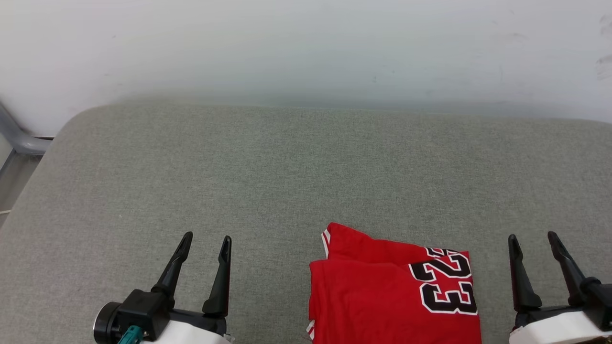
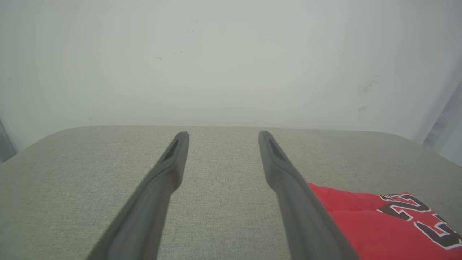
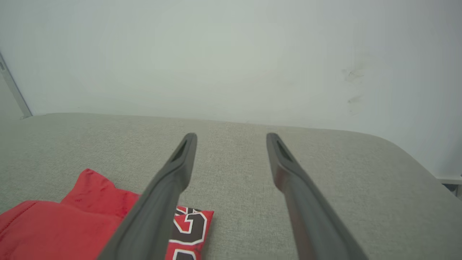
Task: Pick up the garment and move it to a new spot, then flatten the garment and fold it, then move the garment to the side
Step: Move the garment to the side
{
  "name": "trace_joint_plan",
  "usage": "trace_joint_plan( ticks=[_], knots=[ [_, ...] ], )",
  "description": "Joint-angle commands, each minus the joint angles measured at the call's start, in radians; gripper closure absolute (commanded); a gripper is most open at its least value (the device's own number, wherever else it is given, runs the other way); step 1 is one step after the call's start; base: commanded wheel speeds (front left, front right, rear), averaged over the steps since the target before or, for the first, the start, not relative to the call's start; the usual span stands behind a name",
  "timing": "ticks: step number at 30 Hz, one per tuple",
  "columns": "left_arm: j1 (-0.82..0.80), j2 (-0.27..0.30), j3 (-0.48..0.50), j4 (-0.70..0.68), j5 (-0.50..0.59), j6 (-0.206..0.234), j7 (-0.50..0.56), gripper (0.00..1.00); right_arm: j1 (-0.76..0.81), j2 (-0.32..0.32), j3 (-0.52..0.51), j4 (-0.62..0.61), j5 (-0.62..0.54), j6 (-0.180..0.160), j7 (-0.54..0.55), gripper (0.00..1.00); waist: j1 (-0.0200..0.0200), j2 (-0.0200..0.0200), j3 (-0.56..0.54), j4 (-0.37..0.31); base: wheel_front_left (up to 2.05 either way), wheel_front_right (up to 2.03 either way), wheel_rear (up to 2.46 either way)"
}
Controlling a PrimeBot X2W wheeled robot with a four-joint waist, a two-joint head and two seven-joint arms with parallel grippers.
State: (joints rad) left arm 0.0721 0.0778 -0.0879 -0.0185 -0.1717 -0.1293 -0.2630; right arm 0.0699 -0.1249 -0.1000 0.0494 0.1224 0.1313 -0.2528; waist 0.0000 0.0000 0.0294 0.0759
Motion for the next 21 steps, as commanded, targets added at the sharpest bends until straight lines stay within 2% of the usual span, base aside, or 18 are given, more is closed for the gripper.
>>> trace_joint_plan(
  ticks=[1, 5, 8, 9, 13, 17, 21],
  knots=[
    [-0.011, 0.002, -0.002, 0.0, 0.004, -0.002, -0.002, 0.0, -0.012, -0.007, 0.015, 0.01, 0.017, -0.001, 0.027, 0.0, 0.0, 0.0, 0.005, 0.002, 0.0, 0.0, 0.0],
    [-0.017, 0.003, -0.003, -0.001, 0.009, -0.002, -0.002, 0.0, -0.029, -0.028, 0.065, 0.002, 0.113, -0.001, 0.208, 0.0, 0.0, 0.0, 0.018, 0.004, 0.0, 0.0, 0.0],
    [-0.02, 0.005, -0.004, 0.0, 0.009, -0.002, -0.002, 0.0, -0.031, -0.059, 0.093, -0.028, 0.172, -0.001, 0.443, 0.0, 0.0, 0.0, 0.027, 0.005, 0.0, 0.0, 0.0],
    [-0.02, 0.005, -0.004, 0.0, 0.009, -0.002, -0.002, 0.0, -0.031, -0.059, 0.093, -0.028, 0.172, -0.001, 0.443, 0.0, 0.0, 0.0, 0.027, 0.005, 0.0, 0.0, 0.0],
    [-0.031, 0.002, -0.014, -0.006, 0.009, -0.002, -0.002, 0.0, -0.021, -0.046, 0.061, -0.085, 0.238, -0.001, 0.769, 0.0, 0.0, 0.0, 0.042, 0.013, 0.0, 0.0, 0.0],
    [-0.044, -0.001, -0.027, -0.018, 0.004, -0.002, -0.002, 0.0, -0.008, -0.039, 0.042, -0.161, 0.224, -0.001, 1.039, 0.0, 0.0, 0.0, 0.063, 0.032, 0.0, 0.0, 0.0],
    [-0.061, -0.002, -0.036, -0.021, 0.002, -0.002, -0.002, 0.0, -0.015, -0.017, 0.026, -0.207, 0.191, -0.001, 1.169, 0.0, 0.0, 0.0, 0.095, 0.055, 0.0, 0.0, 0.0]
  ],
)
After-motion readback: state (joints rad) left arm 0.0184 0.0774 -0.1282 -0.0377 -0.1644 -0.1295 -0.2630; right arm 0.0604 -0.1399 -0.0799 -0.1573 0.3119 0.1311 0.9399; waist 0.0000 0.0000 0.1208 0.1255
